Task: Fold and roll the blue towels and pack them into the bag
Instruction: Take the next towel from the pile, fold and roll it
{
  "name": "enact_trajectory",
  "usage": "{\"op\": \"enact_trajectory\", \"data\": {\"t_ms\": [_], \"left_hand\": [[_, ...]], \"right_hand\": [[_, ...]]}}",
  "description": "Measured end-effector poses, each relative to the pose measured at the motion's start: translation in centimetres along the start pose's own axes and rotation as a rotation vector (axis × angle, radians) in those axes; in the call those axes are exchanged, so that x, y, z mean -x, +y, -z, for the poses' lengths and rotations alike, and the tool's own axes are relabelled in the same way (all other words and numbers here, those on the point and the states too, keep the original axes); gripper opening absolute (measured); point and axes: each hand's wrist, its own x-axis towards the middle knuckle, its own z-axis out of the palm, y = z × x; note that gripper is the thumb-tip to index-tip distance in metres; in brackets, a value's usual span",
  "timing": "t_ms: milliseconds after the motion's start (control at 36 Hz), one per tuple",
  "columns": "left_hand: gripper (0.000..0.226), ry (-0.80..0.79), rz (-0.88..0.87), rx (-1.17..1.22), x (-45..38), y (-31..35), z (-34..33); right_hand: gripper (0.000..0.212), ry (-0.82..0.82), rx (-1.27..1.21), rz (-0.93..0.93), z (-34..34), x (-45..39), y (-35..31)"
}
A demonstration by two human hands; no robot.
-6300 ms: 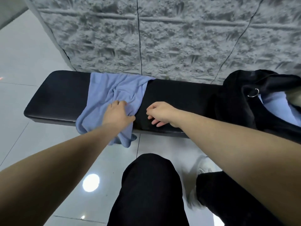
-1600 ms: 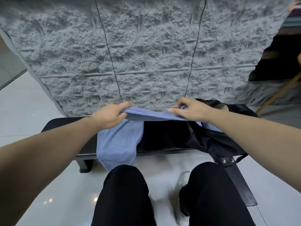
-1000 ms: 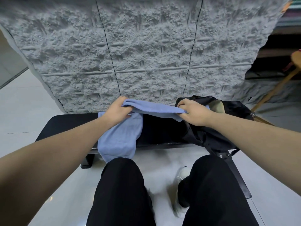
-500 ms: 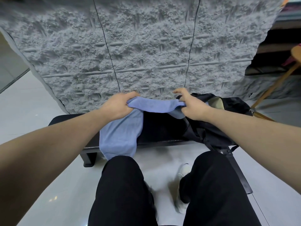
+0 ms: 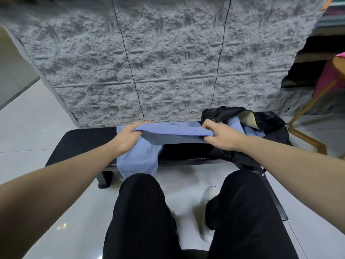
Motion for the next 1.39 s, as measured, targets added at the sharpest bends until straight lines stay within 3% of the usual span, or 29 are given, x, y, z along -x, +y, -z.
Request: {"op": "enact_trajectory", "data": {"t_ms": [83, 167, 222, 417, 556, 583, 667, 750, 833, 917, 1056, 1389], "left_hand": [[0.037, 0.09, 0.141, 0.279, 0.3, 0.6, -0.8], [0.026, 0.077, 0.252, 0.539, 0.7, 1.1, -1.1], [0.022, 0.114, 0.234, 0.56, 0.9, 1.7, -1.3], [0.036, 0.132, -0.061, -0.215, 2.0, 2.0, -0.6], [0.025, 0.077, -0.25, -0.676, 3.7, 3.0, 0.6], [0.017, 0.041, -0.289, -0.772, 4.0, 3.1, 0.8], [0.039, -0.03, -0.397, -0.963, 4.4, 2.7, 1.2], [0.041, -0.009, -0.434, -1.037, 5.0, 3.0, 1.3], [0.037, 0.032, -0.395, -0.982, 5.8, 3.0, 0.9], [0.02, 0.083, -0.192, -0.766, 6.5, 3.1, 0.2], [0.055, 0.16, 0.139, -0.41, 7.3, 3.1, -0.7], [0.055, 0.109, 0.178, -0.357, 7.9, 2.7, -2.1]], "right_hand": [[0.012, -0.03, 0.032, -0.006, -0.6, 0.3, -0.3], [0.016, -0.06, 0.086, -0.02, -0.8, 0.5, -0.3], [0.021, -0.08, 0.083, -0.016, -0.8, 0.8, -0.3], [0.047, -0.076, 0.125, 0.015, -0.4, 2.0, 0.3], [0.008, -0.088, 0.166, -0.004, -0.3, 2.8, 0.1], [0.01, -0.093, 0.17, -0.003, -0.2, 3.0, -0.1], [0.009, -0.122, 0.208, 0.007, -0.2, 3.5, -0.9], [0.012, -0.128, 0.231, 0.03, -0.4, 3.7, -1.2], [0.014, -0.13, 0.244, 0.041, -0.6, 4.0, -1.2], [0.013, -0.133, 0.26, 0.033, -0.6, 4.3, -1.4], [0.011, -0.139, 0.211, 0.0, -0.3, 5.1, -1.6], [0.023, -0.186, 0.15, -0.043, -0.2, 6.7, -2.4]]}}
